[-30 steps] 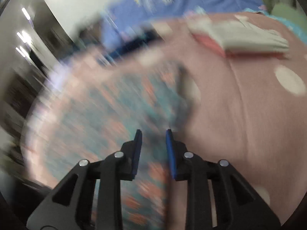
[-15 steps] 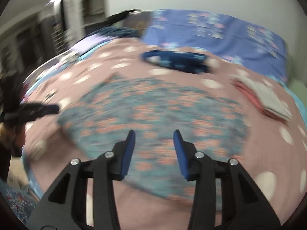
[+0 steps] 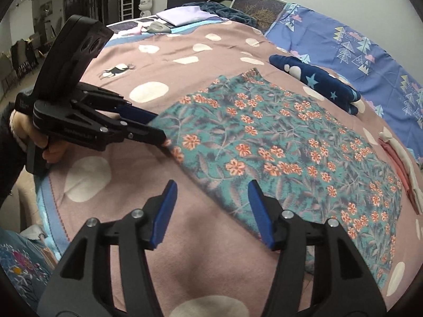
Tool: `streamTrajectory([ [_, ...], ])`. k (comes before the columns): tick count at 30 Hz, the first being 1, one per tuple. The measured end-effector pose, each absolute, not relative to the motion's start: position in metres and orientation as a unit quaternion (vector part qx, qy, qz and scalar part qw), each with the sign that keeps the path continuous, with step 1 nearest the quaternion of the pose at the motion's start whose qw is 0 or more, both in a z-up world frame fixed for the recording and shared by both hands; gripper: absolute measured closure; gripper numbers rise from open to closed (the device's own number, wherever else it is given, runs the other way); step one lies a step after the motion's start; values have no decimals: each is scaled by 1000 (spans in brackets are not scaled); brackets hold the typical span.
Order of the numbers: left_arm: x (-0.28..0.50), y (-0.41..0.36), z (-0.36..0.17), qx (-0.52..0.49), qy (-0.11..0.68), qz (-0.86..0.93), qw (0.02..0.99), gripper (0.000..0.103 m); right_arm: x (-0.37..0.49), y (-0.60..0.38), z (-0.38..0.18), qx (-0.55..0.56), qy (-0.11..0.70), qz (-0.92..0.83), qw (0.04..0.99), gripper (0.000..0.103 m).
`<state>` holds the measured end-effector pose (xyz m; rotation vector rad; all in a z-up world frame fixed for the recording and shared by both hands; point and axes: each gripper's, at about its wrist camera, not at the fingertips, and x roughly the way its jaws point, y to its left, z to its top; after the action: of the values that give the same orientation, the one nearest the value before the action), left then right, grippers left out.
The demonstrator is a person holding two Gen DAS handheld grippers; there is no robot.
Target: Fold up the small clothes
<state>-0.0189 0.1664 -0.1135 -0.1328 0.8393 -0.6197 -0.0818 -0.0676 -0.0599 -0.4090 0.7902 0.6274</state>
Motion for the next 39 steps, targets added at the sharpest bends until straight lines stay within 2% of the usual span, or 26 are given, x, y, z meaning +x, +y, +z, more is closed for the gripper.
streamTrajectory([
  [3,-16,164,-112,-64,396,-325,856,60,-76,-67,-63,-195,383,289,855,44],
  [4,-15,161,-111,-62,395,-339,851,66,-75,-68,-63,-195,385,285,856,44],
  [5,-14,158,-109,-59,395,-351,847,79,-73,-67,-64,-194,387,284,856,43],
  [8,-5,153,-109,-59,405,-363,837,82,-72,-66,-64,-192,386,283,856,43],
  [10,0,152,-107,-65,407,-366,834,91,-74,-60,-65,-204,380,287,855,43],
  [11,2,153,-105,-66,407,-362,836,100,-75,-58,-66,-210,377,289,855,43],
  [13,-1,163,-92,-93,402,-363,836,101,-79,-50,-67,-229,366,292,853,43],
  [15,-13,172,-81,-78,392,-351,847,102,-84,-44,-69,-242,359,301,850,42],
  [20,-19,191,-120,-88,449,-316,831,102,-88,-36,-76,-255,348,318,844,40],
  [25,-28,202,-110,-126,414,-315,844,101,-92,-17,-88,-310,325,298,842,40],
  [30,-11,215,-96,-138,400,-287,859,80,-98,2,-90,-347,287,302,840,40],
  [39,87,204,-122,-178,461,-306,814,78,-97,40,-94,-377,250,301,840,44],
])
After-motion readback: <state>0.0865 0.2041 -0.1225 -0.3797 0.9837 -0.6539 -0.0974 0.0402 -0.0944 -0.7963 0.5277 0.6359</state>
